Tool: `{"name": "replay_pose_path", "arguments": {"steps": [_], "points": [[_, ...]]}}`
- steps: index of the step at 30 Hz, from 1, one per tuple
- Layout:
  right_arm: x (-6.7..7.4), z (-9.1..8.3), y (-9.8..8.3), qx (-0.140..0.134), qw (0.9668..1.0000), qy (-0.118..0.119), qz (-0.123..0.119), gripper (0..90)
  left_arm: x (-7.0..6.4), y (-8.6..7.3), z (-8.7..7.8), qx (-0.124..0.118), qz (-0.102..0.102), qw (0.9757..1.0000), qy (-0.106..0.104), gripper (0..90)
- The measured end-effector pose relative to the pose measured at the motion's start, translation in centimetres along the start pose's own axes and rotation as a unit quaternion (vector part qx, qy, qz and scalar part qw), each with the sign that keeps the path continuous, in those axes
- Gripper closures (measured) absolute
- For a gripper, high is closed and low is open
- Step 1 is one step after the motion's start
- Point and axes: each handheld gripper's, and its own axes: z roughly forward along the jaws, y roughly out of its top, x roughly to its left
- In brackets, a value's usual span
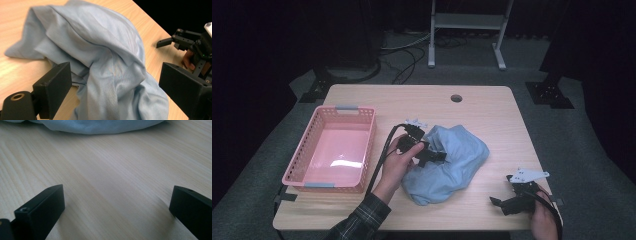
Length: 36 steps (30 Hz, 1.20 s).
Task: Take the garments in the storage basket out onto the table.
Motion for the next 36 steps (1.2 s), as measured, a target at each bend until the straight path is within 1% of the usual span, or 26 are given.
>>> {"name": "replay_pose_path", "arguments": {"steps": [5,7,12,14,18,19,24,30,36], "points": [[0.0,0.0,0.0,-0.001,1.0000,0.000,0.001,0.0,-0.3,0.2,-1.0,-0.015,0.006,0.9999,0.002,10.7],[0.0,0.0,0.0,-0.001,1.0000,0.000,0.001,0.0,-0.4,0.2,-1.4,-0.020,0.006,0.9998,0.002,10.7],[0.0,0.0,0.0,0.000,1.0000,0.000,0.000,0.0,-0.4,0.1,-2.4,-0.031,0.013,0.9994,0.010,10.7],[0.0,0.0,0.0,0.000,1.0000,0.000,0.000,0.0,-0.5,0.0,-2.9,-0.039,0.013,0.9991,0.009,10.7],[0.0,0.0,0.0,0.000,1.0000,0.000,0.000,0.0,-0.6,-0.2,-3.7,-0.047,0.017,0.9987,0.009,10.7],[0.0,0.0,0.0,0.000,1.0000,0.000,0.000,0.0,-0.6,-0.3,-3.9,-0.047,0.020,0.9987,0.010,10.7],[0.0,0.0,0.0,0.000,1.0000,0.000,0.000,0.0,-0.5,-0.7,-4.6,-0.047,0.019,0.9986,0.011,10.7],[0.0,0.0,0.0,-0.001,1.0000,0.000,-0.001,0.0,-0.4,-1.6,-5.3,-0.037,0.018,0.9991,0.013,10.7],[0.0,0.0,0.1,0.000,1.0000,0.001,0.000,0.0,-0.6,-2.3,-6.0,-0.036,0.016,0.9991,0.015,10.7]]}}
